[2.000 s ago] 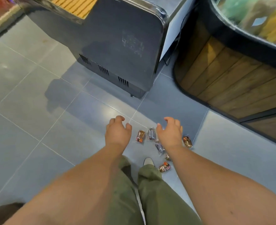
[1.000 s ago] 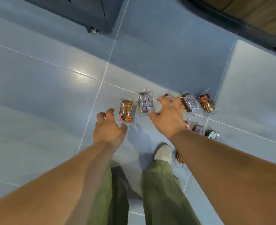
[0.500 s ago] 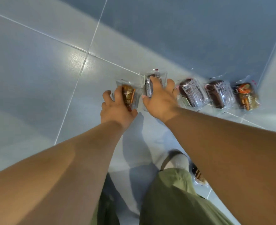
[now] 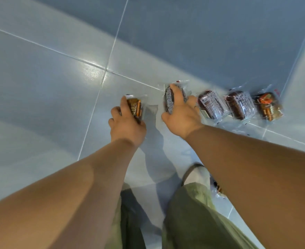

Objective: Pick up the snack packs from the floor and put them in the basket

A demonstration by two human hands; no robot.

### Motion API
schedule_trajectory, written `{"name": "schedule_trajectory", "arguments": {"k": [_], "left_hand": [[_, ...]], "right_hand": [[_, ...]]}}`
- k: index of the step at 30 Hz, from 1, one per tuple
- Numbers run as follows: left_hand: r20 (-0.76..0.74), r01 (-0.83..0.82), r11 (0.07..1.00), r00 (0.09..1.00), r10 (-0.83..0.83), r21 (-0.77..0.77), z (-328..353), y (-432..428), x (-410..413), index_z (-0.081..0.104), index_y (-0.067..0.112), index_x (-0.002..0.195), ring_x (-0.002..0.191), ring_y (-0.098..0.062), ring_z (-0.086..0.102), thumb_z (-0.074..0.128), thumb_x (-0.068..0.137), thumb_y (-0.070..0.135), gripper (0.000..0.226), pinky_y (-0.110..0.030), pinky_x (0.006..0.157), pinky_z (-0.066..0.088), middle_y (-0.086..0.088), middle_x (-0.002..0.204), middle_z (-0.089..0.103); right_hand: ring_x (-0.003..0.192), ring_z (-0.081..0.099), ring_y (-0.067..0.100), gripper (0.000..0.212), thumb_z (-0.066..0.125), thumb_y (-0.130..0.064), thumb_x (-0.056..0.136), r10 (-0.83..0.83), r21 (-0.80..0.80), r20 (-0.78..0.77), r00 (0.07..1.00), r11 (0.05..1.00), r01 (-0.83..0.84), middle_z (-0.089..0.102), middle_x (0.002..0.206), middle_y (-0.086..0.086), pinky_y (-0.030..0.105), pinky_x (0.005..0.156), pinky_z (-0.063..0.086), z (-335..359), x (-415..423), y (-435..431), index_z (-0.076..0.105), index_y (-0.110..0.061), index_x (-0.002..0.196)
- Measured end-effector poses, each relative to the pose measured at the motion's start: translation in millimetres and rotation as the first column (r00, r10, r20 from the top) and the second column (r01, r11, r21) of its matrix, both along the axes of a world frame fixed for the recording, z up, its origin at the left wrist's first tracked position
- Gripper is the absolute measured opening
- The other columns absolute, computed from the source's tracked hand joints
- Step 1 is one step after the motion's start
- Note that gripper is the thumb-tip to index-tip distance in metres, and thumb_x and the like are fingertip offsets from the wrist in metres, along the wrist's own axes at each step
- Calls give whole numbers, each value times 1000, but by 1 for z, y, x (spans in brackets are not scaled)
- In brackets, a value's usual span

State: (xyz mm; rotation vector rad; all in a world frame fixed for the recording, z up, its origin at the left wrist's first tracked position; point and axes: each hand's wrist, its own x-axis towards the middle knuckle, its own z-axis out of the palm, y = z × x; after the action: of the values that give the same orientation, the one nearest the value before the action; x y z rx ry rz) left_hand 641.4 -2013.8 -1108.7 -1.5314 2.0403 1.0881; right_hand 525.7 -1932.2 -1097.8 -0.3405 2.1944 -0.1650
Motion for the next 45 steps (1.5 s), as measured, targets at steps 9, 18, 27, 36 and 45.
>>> {"name": "schedule_trajectory", "arguments": {"k": [9,18,27,36,45], "left_hand": [[-177,-112,994,978,110,2,177,-14,-24,32,17,135,117,-30,49,74,76,23,72,-41,101,42,-9,131,44],[-283,-195,981,942,179,-28,430,9,-45,38,17,138,108,-29,52,72,76,20,71,-36,96,43,-10,130,45],[-438,-160,987,889,131,-29,616,49,-42,48,19,132,99,-25,58,70,73,18,63,-30,86,46,-7,114,59],[-488,75,995,867,-97,-64,661,79,-37,45,19,133,99,-25,59,68,66,24,72,-33,78,54,-7,114,57],[-488,257,961,829,-272,-100,678,72,-35,39,22,136,94,-30,60,67,68,30,73,-48,85,53,-7,119,50]], "right_hand": [[127,32,37,78,57,-31,88,-169,-77,-16,985,983,168,20,138,9,47,109,28,185,-13,-4,7,-52,144],[124,37,34,74,56,-29,86,-370,-267,-80,926,903,338,27,139,5,43,110,30,436,-27,29,15,-53,144],[120,45,31,76,59,-23,80,-616,-496,-10,788,687,531,37,133,5,43,108,34,627,-15,79,26,-56,140],[122,43,28,77,60,-21,84,-676,-544,-117,728,657,523,35,137,4,40,106,35,678,19,123,22,-53,143],[125,39,25,75,60,-26,83,-848,-523,-177,499,511,682,32,142,1,39,107,34,686,79,144,22,-49,143]]}}
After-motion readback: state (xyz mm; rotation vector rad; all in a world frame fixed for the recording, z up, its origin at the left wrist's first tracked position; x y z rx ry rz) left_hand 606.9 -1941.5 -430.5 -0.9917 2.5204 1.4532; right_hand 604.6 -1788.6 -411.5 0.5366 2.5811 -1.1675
